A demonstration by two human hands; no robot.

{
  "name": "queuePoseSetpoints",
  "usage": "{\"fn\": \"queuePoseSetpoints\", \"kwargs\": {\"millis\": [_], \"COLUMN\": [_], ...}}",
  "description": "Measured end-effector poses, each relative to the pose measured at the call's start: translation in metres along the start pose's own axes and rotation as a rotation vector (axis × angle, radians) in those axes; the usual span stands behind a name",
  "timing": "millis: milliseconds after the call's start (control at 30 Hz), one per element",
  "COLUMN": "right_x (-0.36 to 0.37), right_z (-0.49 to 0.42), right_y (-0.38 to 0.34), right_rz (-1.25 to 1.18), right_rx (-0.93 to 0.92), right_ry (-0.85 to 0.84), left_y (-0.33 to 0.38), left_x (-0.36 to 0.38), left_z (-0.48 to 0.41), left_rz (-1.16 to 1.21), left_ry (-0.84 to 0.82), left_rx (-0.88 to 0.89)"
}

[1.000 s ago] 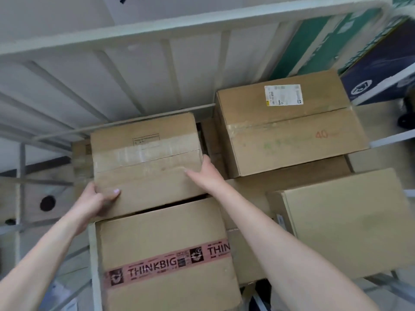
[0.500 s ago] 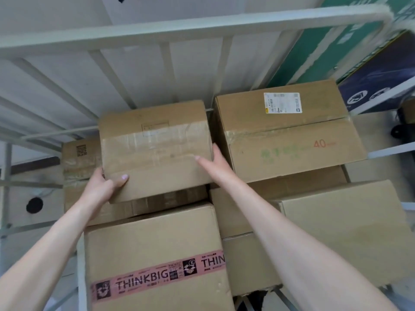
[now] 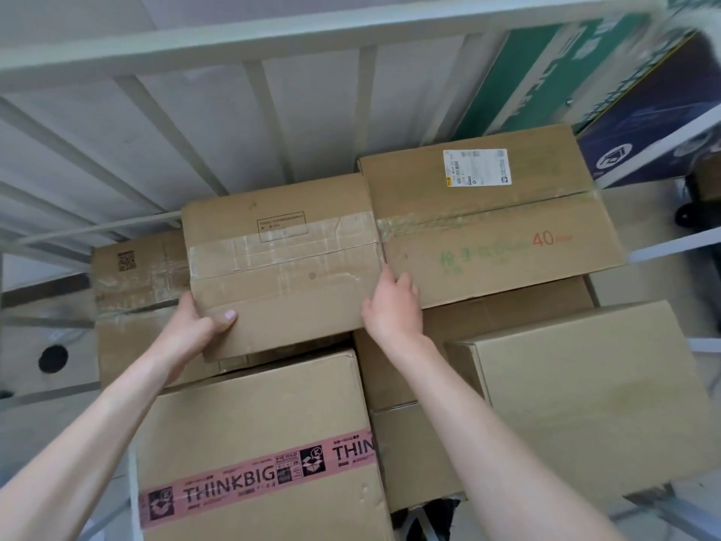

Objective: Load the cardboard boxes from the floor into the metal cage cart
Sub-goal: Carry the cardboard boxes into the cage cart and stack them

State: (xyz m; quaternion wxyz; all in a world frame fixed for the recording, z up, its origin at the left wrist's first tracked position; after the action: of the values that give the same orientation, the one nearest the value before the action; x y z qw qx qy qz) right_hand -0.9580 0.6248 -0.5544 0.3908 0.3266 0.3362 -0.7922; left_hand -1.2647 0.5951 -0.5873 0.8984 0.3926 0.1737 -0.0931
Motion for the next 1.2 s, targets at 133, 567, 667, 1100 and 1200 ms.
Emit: {"fn": "queuePoseSetpoints", "kwargs": {"millis": [133, 567, 667, 1100, 1200], "right_x": [-0.005, -0.085, -0.121, -0.149, -0.135], "right_z": [-0.006, 0.084, 0.091, 0.04, 0.047], "right_y": [0.004, 0.145, 0.259, 0.448, 0.428], "right_rz": [0.029, -0.101, -0.077, 0.003, 0.048], "right_rx": [0.003, -0.146, 0.071, 0.48, 0.394], "right_ry": [-0.058, -0.118, -0.021, -0.063, -0.076], "left_y": [0.003, 0.081, 0.078, 0.015, 0.008], "left_x": [0.005, 0.112, 0.2, 0.388, 0.36], "left_z": [0.001, 0.132, 0.205, 0.271, 0.262], "left_rz": [-0.023, -0.155, -0.016, 0.274, 0.224], "left_ry": [-0.001, 0.27, 0.037, -0.215, -0.124], "left_rx": [-0.032, 0.312, 0.395, -0.305, -0.222]}}
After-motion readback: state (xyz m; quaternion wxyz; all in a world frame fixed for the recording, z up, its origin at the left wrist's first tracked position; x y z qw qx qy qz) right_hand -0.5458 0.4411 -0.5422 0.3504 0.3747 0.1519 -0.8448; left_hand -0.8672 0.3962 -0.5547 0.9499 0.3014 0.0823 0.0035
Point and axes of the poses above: each hand's wrist, its own z-axis away from the middle knuckle, its own x-axis out of the palm, y = z × x, the point moved 4 cm from there along -z, towards the middle knuckle, and after that the axes turned 6 degrees about x, right-handed, at the moved point
